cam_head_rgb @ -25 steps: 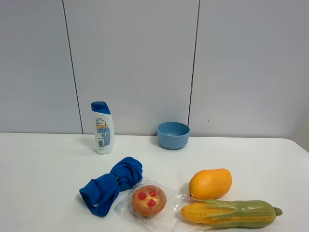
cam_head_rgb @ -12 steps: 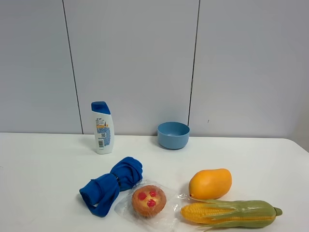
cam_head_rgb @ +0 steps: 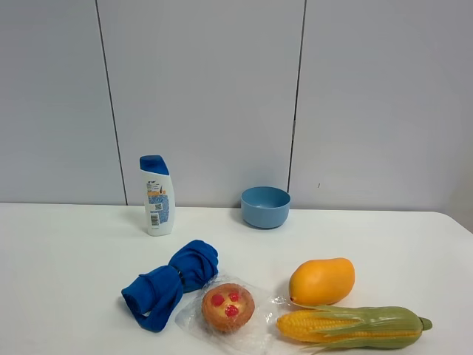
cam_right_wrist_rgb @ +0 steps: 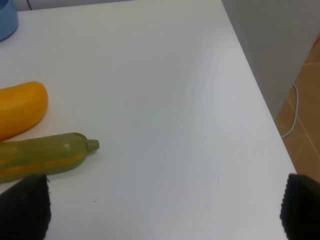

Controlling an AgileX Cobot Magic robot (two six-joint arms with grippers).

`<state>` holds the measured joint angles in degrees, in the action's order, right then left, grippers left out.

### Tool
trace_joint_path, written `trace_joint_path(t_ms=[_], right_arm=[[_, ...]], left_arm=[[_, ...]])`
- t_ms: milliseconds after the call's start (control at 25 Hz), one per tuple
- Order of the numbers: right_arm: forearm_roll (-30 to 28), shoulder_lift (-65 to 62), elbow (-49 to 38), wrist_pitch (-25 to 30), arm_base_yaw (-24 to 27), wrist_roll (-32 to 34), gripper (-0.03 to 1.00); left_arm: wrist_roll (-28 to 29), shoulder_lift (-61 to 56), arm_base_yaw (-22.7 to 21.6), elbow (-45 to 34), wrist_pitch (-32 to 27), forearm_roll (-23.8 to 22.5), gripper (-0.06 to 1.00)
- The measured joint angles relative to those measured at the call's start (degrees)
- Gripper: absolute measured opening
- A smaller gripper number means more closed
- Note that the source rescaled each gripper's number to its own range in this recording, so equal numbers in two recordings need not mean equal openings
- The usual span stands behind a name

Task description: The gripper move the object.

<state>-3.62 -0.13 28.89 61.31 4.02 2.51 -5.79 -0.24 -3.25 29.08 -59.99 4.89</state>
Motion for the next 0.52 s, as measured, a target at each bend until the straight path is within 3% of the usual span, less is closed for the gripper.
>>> trace_joint_path(t_ms=[520], right_arm=[[0.0,0.0,0.0,0.0,0.0,0.0,0.91]], left_arm=[[0.0,0.0,0.0,0.0,0.0,-0.1,1.00]])
